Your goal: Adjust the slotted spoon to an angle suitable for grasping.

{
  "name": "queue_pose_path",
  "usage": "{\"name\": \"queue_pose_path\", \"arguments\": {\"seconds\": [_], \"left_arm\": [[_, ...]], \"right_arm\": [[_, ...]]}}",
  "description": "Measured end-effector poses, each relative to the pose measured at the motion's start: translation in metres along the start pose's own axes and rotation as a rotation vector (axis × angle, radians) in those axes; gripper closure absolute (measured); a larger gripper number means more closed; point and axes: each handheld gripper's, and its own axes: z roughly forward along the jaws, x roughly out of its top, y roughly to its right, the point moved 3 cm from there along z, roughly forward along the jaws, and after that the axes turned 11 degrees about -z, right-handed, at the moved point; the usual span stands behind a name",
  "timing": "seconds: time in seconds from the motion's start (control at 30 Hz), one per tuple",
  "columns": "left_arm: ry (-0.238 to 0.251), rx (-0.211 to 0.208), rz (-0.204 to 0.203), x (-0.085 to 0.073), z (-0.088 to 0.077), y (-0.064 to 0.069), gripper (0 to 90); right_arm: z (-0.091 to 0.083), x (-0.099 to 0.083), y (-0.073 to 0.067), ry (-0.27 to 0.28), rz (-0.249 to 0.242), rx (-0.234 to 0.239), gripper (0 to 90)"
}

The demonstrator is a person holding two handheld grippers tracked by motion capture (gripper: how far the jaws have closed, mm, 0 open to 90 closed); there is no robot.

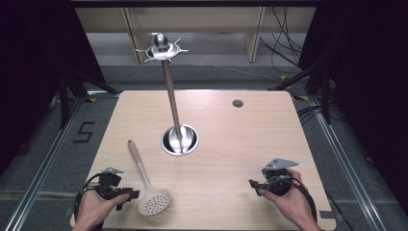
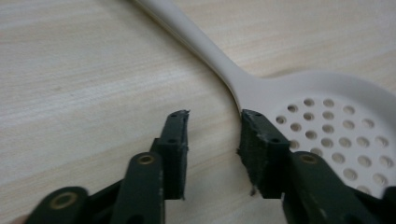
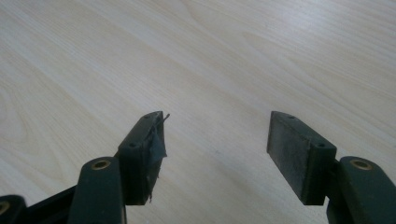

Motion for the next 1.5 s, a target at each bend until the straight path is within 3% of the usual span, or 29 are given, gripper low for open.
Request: {"name": "queue_pose_path", "arguments": {"seconds": [0.03,0.07,0.1,0.17,0.2,0.27,0.37,0.53,0.67,0.73,0.87,0.97,1.07,1.1,1.23,1.27,1.37,1.5], "left_arm": [[0.002,0.005,-0.002,0.001,0.000,0.000,54.0],[0.011,0.007,-0.018,0.003,0.002,0.001,51.9],[0.004,0.008,-0.013,0.004,0.002,0.002,49.4],[0.018,0.013,-0.042,0.009,0.002,0.005,48.3],[0.014,0.019,-0.057,0.012,0.002,0.007,46.9],[0.015,0.013,-0.080,0.017,0.002,0.010,46.8],[0.017,0.022,-0.092,0.028,0.004,0.014,45.6],[0.061,0.048,-0.165,0.051,0.005,0.014,45.1],[0.072,0.082,-0.195,0.064,0.006,0.008,44.3],[0.078,0.093,-0.213,0.070,0.008,0.003,43.9],[0.046,0.112,-0.249,0.080,0.014,-0.004,43.3],[0.049,0.140,-0.280,0.091,0.018,-0.010,42.4],[0.055,0.157,-0.345,0.103,0.024,-0.016,41.4],[0.032,0.156,-0.335,0.107,0.024,-0.020,40.9],[0.048,0.176,-0.384,0.121,0.032,-0.029,41.7],[0.075,0.187,-0.388,0.124,0.034,-0.032,42.8],[0.076,0.211,-0.416,0.131,0.039,-0.038,45.1],[0.057,0.232,-0.423,0.135,0.046,-0.043,47.9]], "right_arm": [[0.001,0.000,0.002,0.003,-0.014,0.004,37.6],[0.000,0.000,0.000,-0.003,0.013,0.008,37.6],[0.000,-0.001,0.002,0.001,0.008,0.002,37.6],[0.000,-0.002,0.002,0.000,0.004,0.000,37.6],[-0.001,-0.003,0.002,-0.004,0.029,0.006,37.6],[-0.001,-0.004,0.004,-0.002,0.011,-0.001,37.6],[-0.002,-0.002,0.003,-0.005,0.028,-0.004,37.6],[-0.002,0.001,0.001,0.004,-0.011,-0.019,37.6],[-0.001,0.001,-0.002,-0.010,0.007,-0.002,37.6],[-0.001,0.001,0.000,-0.002,-0.010,-0.009,37.6],[-0.001,0.000,0.000,-0.011,0.019,0.003,37.6],[-0.001,0.001,0.000,-0.005,0.010,0.001,37.6],[-0.001,0.002,-0.001,-0.007,0.004,0.001,37.6],[0.000,0.002,-0.001,-0.004,0.001,0.001,37.6],[0.000,0.001,0.000,-0.004,-0.006,-0.004,37.6],[0.000,0.001,0.000,-0.004,0.001,-0.002,37.5],[0.000,0.001,0.000,-0.004,0.000,-0.002,37.5],[0.001,0.001,0.000,-0.010,-0.009,0.000,37.4]]}}
